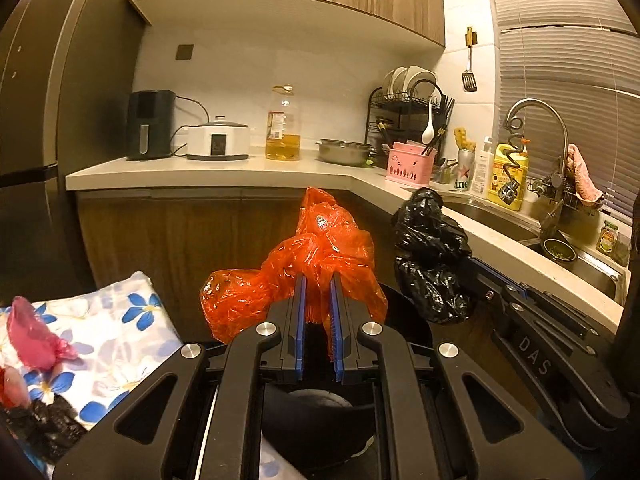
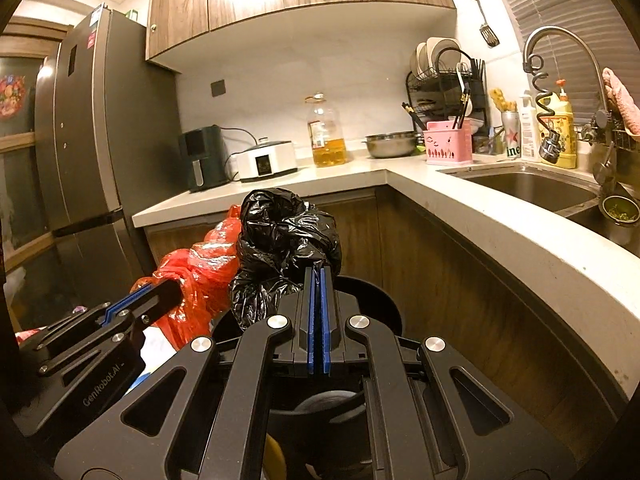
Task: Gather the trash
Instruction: 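Carry both bags over the black bin and open both tools to drop them, then move both open tools back from the bin toward the table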
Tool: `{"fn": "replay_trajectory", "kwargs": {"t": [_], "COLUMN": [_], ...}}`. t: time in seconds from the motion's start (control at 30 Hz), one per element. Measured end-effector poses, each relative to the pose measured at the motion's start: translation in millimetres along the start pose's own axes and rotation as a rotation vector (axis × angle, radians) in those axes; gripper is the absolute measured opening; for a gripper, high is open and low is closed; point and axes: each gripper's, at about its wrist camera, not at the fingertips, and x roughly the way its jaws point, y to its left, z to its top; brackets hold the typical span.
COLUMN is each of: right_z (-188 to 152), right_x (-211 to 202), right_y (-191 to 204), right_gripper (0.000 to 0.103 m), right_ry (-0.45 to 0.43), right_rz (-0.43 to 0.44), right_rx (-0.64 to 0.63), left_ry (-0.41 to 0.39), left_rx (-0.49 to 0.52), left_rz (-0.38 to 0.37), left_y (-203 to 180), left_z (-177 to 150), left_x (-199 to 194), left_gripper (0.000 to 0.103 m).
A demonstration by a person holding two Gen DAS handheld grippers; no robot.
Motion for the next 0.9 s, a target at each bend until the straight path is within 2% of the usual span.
{"fn": "replay_trajectory", "kwargs": {"t": [0.27,0.33,0.37,0.43,0.5,0.53,0.57,0.6,0.67,0.77,0.9], "right_z": [-0.1,-1.0,-1.6,-2.3,-3.0,-3.4,-4.0,-4.8,-6.6,-10.3,-17.1], "right_x": [19.0,24.1,26.1,28.9,31.0,31.1,30.7,29.6,26.4,21.0,9.8], "right_y": [-1.5,-1.7,-2.2,-3.3,-5.6,-7.0,-8.9,-10.6,-12.6,-11.9,-7.1], "right_gripper": [0.005,0.006,0.007,0.011,0.021,0.024,0.032,0.040,0.051,0.062,0.073], "right_ry": [0.028,0.039,0.043,0.049,0.055,0.057,0.058,0.058,0.055,0.060,0.060], "right_rz": [0.009,0.008,0.005,-0.002,-0.012,-0.014,-0.016,-0.022,-0.023,-0.031,-0.035], "right_rx": [-0.002,-0.006,-0.008,-0.007,0.002,0.009,0.016,0.021,0.029,0.029,0.017], "left_ry": [0.041,0.046,0.048,0.055,0.062,0.063,0.062,0.059,0.056,0.046,0.040], "left_rx": [-0.014,-0.016,-0.015,-0.021,-0.015,-0.014,-0.018,-0.028,-0.043,-0.051,-0.060], "left_rz": [-0.003,0.001,0.005,-0.002,0.010,0.018,0.026,0.039,0.057,0.112,0.137], "left_y": [1.5,3.3,4.2,6.6,7.7,9.4,11.8,15.8,20.6,26.9,31.2], "left_z": [-2.4,-4.0,-4.5,-6.7,-8.4,-9.4,-10.4,-12.0,-13.7,-17.4,-19.9], "left_x": [24.8,27.9,29.4,31.5,32.2,31.6,30.6,28.3,24.8,14.5,1.1], "left_gripper": [0.016,0.024,0.032,0.037,0.040,0.046,0.054,0.057,0.070,0.081,0.086]}}
